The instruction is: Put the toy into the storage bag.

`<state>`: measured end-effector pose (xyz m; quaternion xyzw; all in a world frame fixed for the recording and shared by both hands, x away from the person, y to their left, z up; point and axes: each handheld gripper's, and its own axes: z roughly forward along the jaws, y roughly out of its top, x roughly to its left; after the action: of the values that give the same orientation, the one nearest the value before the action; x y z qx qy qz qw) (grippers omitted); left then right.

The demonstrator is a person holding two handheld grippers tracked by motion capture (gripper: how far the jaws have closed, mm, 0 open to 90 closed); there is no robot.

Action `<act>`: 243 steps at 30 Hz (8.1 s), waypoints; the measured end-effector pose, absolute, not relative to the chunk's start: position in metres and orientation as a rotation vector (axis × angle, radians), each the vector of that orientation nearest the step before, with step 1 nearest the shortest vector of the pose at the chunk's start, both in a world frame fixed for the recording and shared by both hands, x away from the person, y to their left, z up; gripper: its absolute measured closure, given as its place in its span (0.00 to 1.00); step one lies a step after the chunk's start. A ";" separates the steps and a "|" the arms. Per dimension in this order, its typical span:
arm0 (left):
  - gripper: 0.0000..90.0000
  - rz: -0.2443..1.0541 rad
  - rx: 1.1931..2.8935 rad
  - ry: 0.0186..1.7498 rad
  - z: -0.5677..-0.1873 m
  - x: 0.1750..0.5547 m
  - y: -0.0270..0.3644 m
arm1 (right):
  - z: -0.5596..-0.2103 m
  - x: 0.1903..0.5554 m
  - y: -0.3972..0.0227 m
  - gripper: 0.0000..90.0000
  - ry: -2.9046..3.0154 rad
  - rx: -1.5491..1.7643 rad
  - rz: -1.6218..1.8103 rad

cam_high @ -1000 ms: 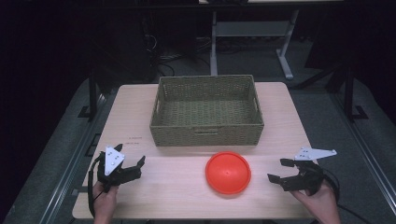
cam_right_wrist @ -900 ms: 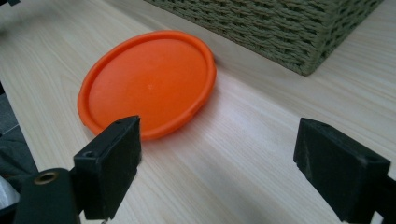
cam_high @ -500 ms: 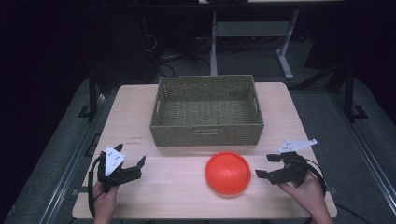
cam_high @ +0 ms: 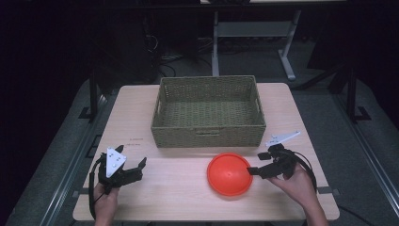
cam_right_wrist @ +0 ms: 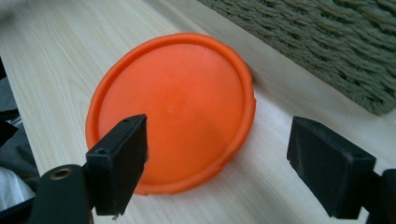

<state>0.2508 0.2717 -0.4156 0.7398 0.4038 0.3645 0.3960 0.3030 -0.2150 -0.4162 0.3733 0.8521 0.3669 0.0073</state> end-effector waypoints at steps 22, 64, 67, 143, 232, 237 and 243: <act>0.14 0.923 1.865 1.030 -0.416 0.251 0.272 | -0.440 0.331 -0.186 0.33 2.757 1.206 0.978; 0.14 0.932 1.890 1.026 -0.416 0.251 0.271 | -0.455 0.345 -0.188 0.68 2.813 1.267 1.011; 0.14 0.932 1.885 1.026 -0.416 0.252 0.271 | -0.454 0.345 -0.189 0.72 2.801 1.256 1.012; 0.14 0.937 1.884 1.024 -0.416 0.249 0.269 | -0.323 0.324 -0.193 0.91 2.687 1.083 1.271; 0.14 0.944 1.884 1.026 -0.415 0.248 0.271 | -0.217 0.401 -0.170 0.91 2.590 1.171 1.197; 0.14 0.944 1.885 1.024 -0.415 0.248 0.271 | -0.214 0.408 -0.167 0.91 2.583 1.175 1.190; 0.14 0.943 1.886 1.022 -0.415 0.249 0.270 | -0.214 0.417 -0.167 0.91 2.572 1.209 1.216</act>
<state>0.2491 0.2704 -0.4149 0.7417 0.4018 0.3707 0.3887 0.4174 -0.1674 -0.2139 0.3908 0.8319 0.3933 0.0250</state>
